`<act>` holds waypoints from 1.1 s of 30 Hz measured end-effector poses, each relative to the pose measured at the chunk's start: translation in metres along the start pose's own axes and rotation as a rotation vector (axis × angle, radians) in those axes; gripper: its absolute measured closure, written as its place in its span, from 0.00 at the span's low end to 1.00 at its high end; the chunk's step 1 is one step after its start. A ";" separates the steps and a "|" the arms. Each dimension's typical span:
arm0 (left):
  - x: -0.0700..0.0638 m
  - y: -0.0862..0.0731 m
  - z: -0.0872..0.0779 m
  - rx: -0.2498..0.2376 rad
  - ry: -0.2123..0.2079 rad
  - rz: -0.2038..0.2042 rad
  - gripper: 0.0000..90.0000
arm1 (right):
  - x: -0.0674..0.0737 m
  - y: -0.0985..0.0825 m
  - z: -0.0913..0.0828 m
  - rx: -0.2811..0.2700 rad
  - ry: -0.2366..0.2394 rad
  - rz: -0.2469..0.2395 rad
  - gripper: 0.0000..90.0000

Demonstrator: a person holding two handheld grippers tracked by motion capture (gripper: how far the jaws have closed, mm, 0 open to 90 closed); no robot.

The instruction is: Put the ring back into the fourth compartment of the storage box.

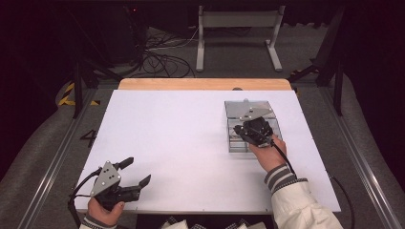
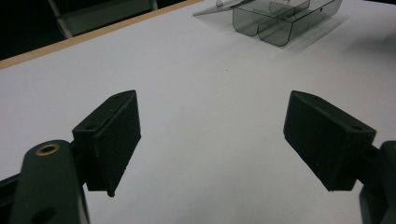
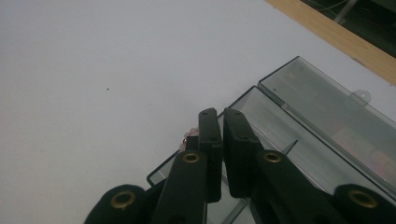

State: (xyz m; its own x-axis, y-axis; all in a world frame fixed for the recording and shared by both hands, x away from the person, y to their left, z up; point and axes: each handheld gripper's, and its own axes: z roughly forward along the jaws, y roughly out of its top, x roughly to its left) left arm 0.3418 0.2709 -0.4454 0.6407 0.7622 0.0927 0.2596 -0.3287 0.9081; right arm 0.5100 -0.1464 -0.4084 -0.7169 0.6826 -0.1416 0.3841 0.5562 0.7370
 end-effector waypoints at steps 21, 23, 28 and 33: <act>-0.001 0.000 0.001 0.007 -0.004 -0.005 0.22 | -0.012 -0.007 0.012 0.087 -0.018 0.024 0.97; -0.001 0.000 0.001 0.005 -0.003 -0.007 0.22 | -0.012 -0.008 0.013 0.094 -0.017 0.025 0.97; -0.001 0.000 0.001 0.002 -0.002 -0.005 0.22 | -0.011 -0.009 0.018 0.121 -0.002 0.023 0.97; 0.000 0.000 0.000 0.001 0.001 0.000 0.22 | -0.010 -0.011 0.023 0.144 0.008 0.019 0.97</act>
State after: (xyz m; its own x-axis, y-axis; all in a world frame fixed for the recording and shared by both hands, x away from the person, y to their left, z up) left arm 0.3418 0.2704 -0.4456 0.6399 0.7628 0.0930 0.2603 -0.3289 0.9078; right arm 0.5258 -0.1483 -0.4303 -0.7132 0.6901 -0.1224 0.4766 0.6056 0.6372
